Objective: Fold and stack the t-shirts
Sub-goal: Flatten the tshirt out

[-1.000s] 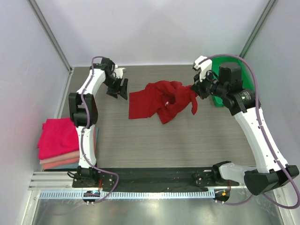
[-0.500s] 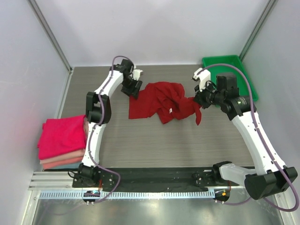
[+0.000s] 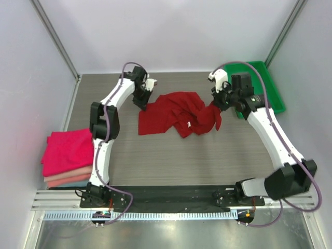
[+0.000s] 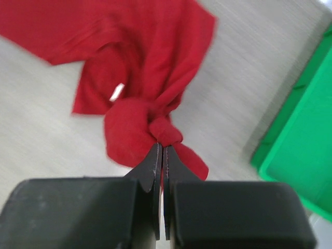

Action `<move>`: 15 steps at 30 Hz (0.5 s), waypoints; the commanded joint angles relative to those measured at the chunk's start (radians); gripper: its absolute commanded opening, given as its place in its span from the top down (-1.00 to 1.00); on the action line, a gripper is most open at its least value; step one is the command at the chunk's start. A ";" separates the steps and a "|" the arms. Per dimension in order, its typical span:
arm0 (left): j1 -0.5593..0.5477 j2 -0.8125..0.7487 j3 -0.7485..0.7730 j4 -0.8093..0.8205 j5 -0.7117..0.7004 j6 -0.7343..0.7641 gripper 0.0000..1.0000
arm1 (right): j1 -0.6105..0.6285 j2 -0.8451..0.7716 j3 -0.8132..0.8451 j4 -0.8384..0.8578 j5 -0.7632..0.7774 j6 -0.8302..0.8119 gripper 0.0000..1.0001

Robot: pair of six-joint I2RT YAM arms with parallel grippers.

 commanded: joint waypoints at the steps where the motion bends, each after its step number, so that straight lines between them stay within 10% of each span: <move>1: 0.021 -0.317 -0.014 -0.022 0.040 0.000 1.00 | -0.006 0.135 0.150 0.161 0.085 -0.035 0.97; 10: -0.051 -0.777 -0.106 -0.196 0.227 0.063 1.00 | 0.001 0.646 1.020 0.152 0.070 -0.010 0.97; 15: -0.138 -0.905 -0.195 -0.263 0.399 0.120 0.99 | 0.004 0.668 1.109 0.117 0.037 -0.016 0.98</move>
